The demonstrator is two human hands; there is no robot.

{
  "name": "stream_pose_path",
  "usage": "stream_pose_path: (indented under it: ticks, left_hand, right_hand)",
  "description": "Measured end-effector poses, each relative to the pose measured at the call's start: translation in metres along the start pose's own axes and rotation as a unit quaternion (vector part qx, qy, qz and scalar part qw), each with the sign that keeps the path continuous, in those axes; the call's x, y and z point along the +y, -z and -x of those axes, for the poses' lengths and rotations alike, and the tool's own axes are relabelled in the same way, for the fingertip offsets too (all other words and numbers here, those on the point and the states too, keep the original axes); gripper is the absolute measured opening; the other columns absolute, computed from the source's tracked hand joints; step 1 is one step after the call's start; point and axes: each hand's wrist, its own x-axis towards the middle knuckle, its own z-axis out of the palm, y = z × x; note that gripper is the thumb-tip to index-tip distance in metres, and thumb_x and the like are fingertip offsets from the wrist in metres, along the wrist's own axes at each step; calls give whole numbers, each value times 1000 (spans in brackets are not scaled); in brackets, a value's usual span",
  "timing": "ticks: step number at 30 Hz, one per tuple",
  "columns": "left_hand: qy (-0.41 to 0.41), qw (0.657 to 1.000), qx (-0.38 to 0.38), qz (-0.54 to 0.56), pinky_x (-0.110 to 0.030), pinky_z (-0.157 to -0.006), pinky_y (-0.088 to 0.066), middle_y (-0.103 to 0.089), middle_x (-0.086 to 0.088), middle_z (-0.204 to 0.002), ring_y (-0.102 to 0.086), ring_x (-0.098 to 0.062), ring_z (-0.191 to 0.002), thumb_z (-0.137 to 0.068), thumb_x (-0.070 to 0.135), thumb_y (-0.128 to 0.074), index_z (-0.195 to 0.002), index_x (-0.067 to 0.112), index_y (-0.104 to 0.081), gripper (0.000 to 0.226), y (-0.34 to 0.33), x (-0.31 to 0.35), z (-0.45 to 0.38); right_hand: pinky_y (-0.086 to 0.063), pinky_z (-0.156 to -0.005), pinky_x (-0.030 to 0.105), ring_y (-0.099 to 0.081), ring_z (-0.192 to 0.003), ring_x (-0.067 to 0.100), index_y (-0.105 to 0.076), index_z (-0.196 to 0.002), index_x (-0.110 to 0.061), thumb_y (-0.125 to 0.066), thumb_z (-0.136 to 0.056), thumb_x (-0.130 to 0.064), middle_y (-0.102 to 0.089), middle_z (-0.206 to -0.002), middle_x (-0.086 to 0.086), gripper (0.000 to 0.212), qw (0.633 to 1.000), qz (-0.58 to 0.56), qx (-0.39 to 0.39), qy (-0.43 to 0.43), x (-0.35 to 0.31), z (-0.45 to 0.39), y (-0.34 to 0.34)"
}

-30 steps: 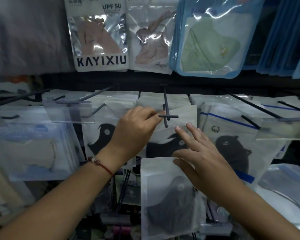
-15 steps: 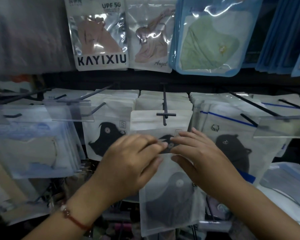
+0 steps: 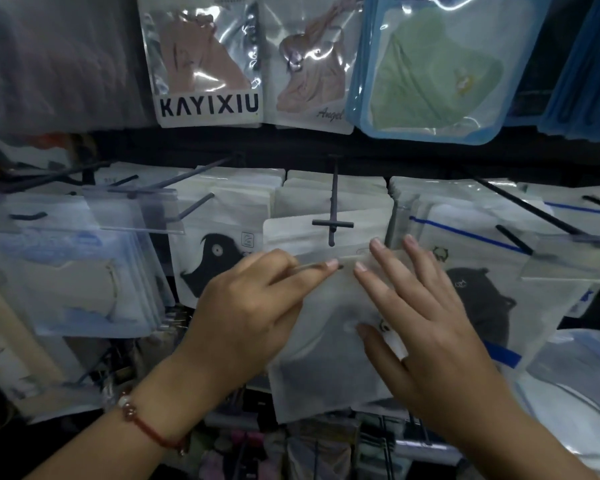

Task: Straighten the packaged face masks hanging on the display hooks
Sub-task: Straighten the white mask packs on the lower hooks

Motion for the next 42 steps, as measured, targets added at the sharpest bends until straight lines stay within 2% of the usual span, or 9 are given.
stream_pose_path:
  ticks: [4, 9, 20, 25, 28, 32, 37, 40, 42]
  left_hand:
    - [1, 1000, 6, -19, -41, -61, -51, -65, -6, -92, -60, -24, -78, -99, 9, -54, -131, 15, -64, 34, 1, -4, -8]
    - [0, 1000, 9, -22, -42, -63, -49, -67, -6, -93, -62, -26, -79, -97, 6, -57, -130, 14, -66, 34, 1, -5, -12]
    - [32, 999, 32, -2, -41, -64, -51, -64, -4, -91, -59, -23, -81, -98, 6, -56, -131, 17, -64, 36, 3, -3, -15]
    - [51, 998, 40, -8, -36, -64, -49, -62, -1, -89, -55, -18, -80, -96, 5, -58, -131, 18, -64, 38, 2, -4, -14]
    - [83, 996, 21, 6, -39, -63, -50, -62, 2, -91, -55, -16, -82, -94, 8, -57, -132, 23, -64, 41, -3, -7, -15]
    - [73, 996, 5, -56, -35, -62, -52, -64, 2, -95, -56, -17, -83, -94, 11, -56, -134, 23, -62, 43, -12, -10, -16]
    - [51, 993, 1, -104, -29, -77, -41, -65, -4, -99, -54, -21, -89, -94, 10, -57, -136, 17, -61, 43, -20, -20, -17]
    - [67, 993, -21, -98, -37, -88, -44, -62, -6, -115, -54, -23, -106, -96, 15, -56, -139, 19, -58, 44, -22, -20, -14]
    - [82, 992, -39, -92, -44, -100, -43, -54, -9, -132, -49, -26, -122, -96, 18, -56, -144, 21, -52, 47, -23, -19, -10]
  right_hand:
    - [-3, -121, 40, -2, -151, 28, -34, -151, -19, -47, -95, -39, -17, -163, 5, 61, 999, 17, -35, 1, 1, 2, -5]
    - [2, -121, 34, 1, -151, 24, -30, -152, -22, -49, -94, -41, -13, -164, 2, 63, 999, 20, -46, -13, 2, -2, -12]
    - [-11, -121, 45, 1, -151, 25, -31, -152, -22, -50, -94, -39, -6, -165, 0, 64, 999, 2, -45, -12, -1, -6, -14]
    - [-9, -118, 44, 3, -151, 24, -28, -153, -24, -52, -94, -39, -4, -165, -1, 65, 998, 0, -59, -17, -1, -9, -16]
    - [-10, -118, 44, 3, -151, 23, -27, -154, -23, -52, -94, -38, -5, -165, -1, 66, 997, -9, -69, -23, -1, -10, -19]
    - [-10, -120, 43, 2, -151, 24, -27, -154, -21, -53, -94, -37, -6, -165, 2, 67, 995, -5, -93, -25, 0, -12, -25]
    - [-6, -120, 42, 3, -151, 25, -24, -154, -22, -51, -93, -41, -6, -165, 4, 69, 992, 6, -122, -35, -1, -16, -31]
    - [-7, -120, 43, 5, -151, 24, -22, -154, -23, -48, -94, -44, -2, -165, 3, 69, 990, 5, -137, -39, -5, -17, -33]
    - [-6, -120, 41, 4, -151, 22, -22, -154, -25, -49, -94, -43, -1, -165, 0, 68, 989, -5, -145, -39, -9, -16, -35]
